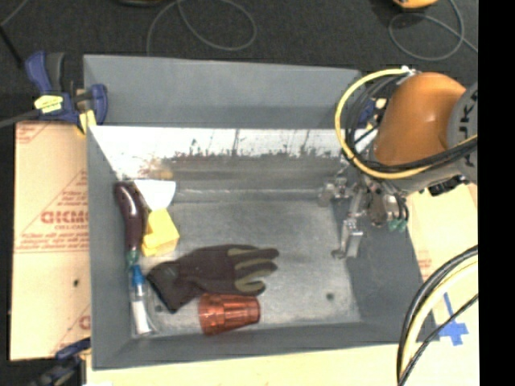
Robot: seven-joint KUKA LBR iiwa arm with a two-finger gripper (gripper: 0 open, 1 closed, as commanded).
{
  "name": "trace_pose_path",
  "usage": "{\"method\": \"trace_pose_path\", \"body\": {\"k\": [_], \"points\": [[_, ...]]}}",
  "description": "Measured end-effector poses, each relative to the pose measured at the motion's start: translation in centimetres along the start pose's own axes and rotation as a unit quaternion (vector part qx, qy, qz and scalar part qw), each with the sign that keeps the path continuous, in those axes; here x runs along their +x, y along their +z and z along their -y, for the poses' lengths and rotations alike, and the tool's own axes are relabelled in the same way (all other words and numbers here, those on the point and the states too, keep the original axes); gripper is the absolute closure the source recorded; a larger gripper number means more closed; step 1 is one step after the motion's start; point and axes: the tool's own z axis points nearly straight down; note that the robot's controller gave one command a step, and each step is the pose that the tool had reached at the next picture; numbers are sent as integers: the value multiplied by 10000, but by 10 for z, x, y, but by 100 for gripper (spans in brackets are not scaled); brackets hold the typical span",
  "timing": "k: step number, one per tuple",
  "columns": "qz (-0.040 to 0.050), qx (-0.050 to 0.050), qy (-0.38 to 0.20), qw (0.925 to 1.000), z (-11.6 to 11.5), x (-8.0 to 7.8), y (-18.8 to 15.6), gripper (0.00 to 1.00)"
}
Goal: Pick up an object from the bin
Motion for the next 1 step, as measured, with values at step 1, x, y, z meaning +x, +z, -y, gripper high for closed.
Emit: {"method": "trace_pose_path", "body": {"k": [1], "points": [[39, 5, -10, 10000, 0, -1, -5, 0]]}}
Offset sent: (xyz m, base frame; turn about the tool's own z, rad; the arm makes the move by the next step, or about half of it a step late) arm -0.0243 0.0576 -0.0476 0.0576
